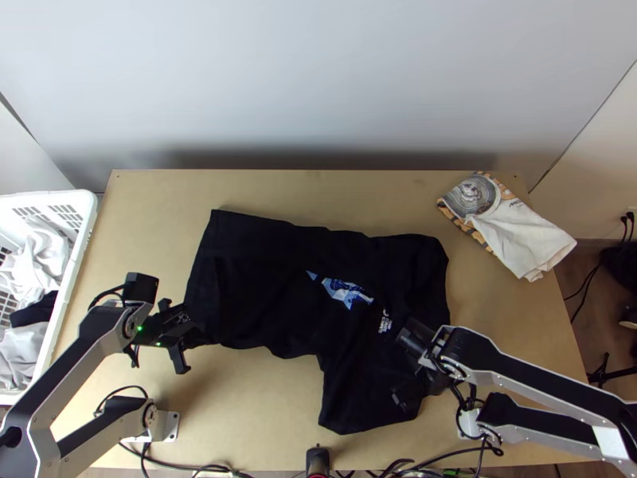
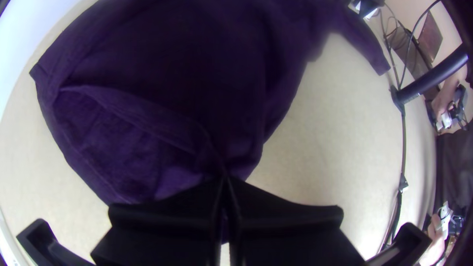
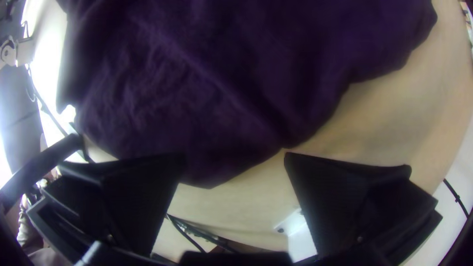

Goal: Fold the t-shirt

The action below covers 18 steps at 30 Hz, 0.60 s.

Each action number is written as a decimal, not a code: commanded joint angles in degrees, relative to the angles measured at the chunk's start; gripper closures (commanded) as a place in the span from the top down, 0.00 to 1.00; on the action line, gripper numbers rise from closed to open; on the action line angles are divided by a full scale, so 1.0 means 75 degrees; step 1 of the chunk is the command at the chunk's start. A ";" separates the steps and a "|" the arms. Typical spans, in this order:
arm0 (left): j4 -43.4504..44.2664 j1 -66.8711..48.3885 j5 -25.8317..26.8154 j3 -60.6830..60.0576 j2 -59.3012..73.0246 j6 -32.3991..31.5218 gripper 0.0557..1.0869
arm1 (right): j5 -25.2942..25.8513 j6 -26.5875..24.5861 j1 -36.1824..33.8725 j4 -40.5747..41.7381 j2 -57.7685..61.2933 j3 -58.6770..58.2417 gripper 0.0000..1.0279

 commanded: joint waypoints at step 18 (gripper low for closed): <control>-0.0197 0.0158 -0.0008 0.0100 -0.0159 -0.0073 0.03 | 0.0014 -0.0591 0.0169 0.2122 0.0397 -0.0006 0.03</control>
